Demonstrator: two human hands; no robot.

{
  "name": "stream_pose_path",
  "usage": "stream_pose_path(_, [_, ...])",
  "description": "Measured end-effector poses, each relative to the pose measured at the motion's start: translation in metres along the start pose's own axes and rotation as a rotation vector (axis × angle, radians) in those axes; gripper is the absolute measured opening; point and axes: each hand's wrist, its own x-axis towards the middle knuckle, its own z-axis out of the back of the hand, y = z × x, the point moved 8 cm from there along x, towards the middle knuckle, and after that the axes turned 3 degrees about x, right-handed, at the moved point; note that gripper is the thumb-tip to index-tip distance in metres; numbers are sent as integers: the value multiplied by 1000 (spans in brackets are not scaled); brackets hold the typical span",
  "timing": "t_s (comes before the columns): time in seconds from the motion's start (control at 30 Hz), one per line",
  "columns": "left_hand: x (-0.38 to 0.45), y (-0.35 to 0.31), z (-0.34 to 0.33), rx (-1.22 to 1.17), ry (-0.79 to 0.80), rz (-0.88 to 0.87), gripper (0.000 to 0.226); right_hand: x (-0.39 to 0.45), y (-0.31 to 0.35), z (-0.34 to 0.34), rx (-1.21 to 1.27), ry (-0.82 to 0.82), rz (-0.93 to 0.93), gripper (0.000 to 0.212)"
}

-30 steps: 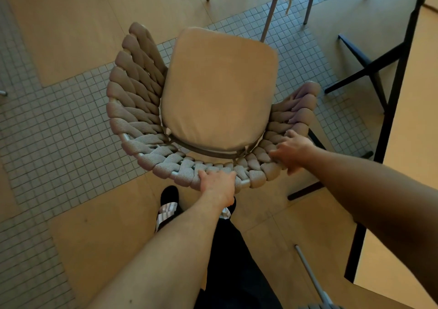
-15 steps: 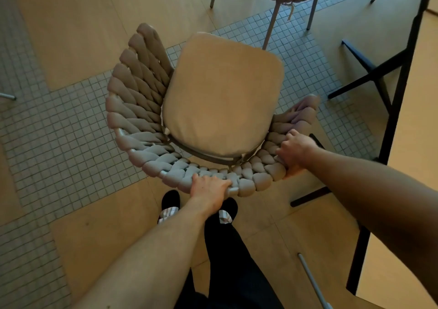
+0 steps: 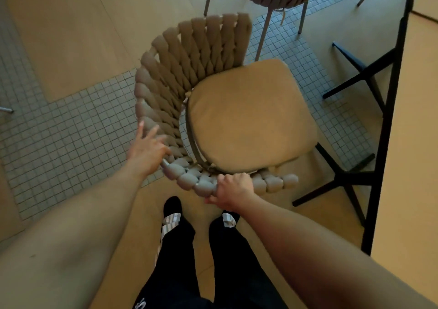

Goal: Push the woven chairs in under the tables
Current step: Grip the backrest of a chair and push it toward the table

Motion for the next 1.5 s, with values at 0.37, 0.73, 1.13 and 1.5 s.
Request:
stream_pose_path(0.37, [18, 42, -8, -109, 19, 134, 43, 9, 37, 4, 88, -23, 32, 70])
stream_pose_path(0.73, [-25, -71, -11, -109, 148, -131, 53, -13, -46, -19, 51, 127, 15, 63])
stream_pose_path(1.13, [-26, -146, 15, -361, 124, -176, 40, -22, -99, -27, 66, 186, -116, 68])
stream_pose_path(1.5, [-20, -92, 4, -269, 86, -213, 30, -19, -43, -15, 174, 102, -122, 66])
